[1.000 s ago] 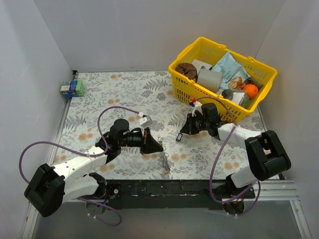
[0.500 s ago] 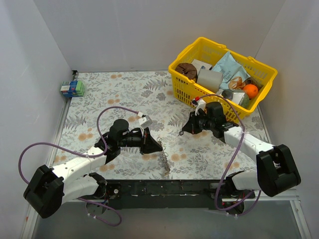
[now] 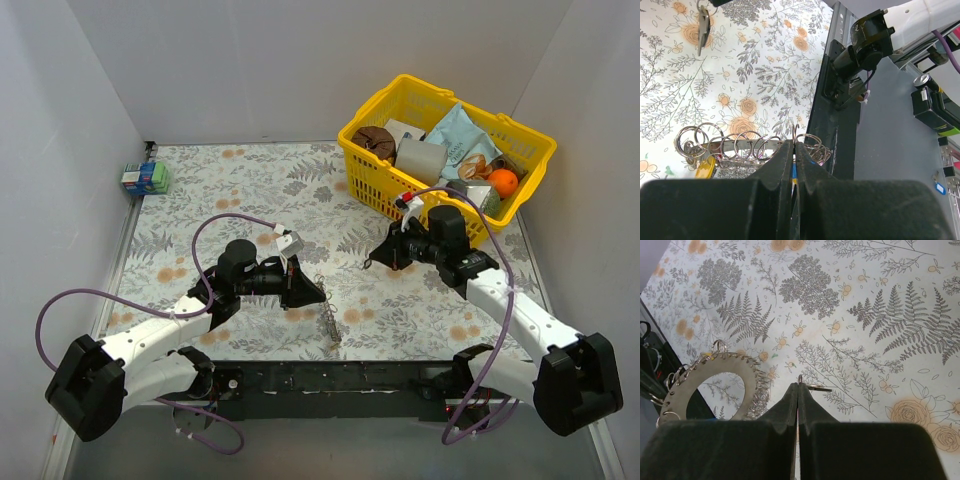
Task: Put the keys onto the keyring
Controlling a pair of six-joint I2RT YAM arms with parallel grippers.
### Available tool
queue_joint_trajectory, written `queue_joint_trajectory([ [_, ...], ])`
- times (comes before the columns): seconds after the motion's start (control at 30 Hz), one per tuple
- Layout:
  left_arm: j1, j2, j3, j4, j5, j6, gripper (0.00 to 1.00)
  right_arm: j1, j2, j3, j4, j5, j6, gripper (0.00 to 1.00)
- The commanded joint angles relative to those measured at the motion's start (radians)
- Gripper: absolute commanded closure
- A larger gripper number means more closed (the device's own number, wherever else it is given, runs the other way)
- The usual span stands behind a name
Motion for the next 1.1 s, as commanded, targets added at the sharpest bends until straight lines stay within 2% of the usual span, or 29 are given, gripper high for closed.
queue_joint_trajectory([
  [0.0,-0.008,-0.027,0.030,0.018,-0.005,0.011,1.00,0.000,-0.064,0.021,-0.021,-0.034,-0.011,0.99],
  [0.33,-0.008,-0.031,0.036,-0.017,-0.047,0.017,1.00,0.015,-0.135,0.069,-0.115,-0.061,-0.034,0.99],
  [0.63,-0.013,0.009,0.054,-0.068,-0.116,0.020,1.00,0.040,-0.171,0.080,-0.141,-0.075,-0.065,0.99],
  [1.07,-0.016,0.090,0.067,-0.050,-0.151,0.034,1.00,0.070,-0.175,0.071,-0.133,-0.089,-0.089,0.99],
])
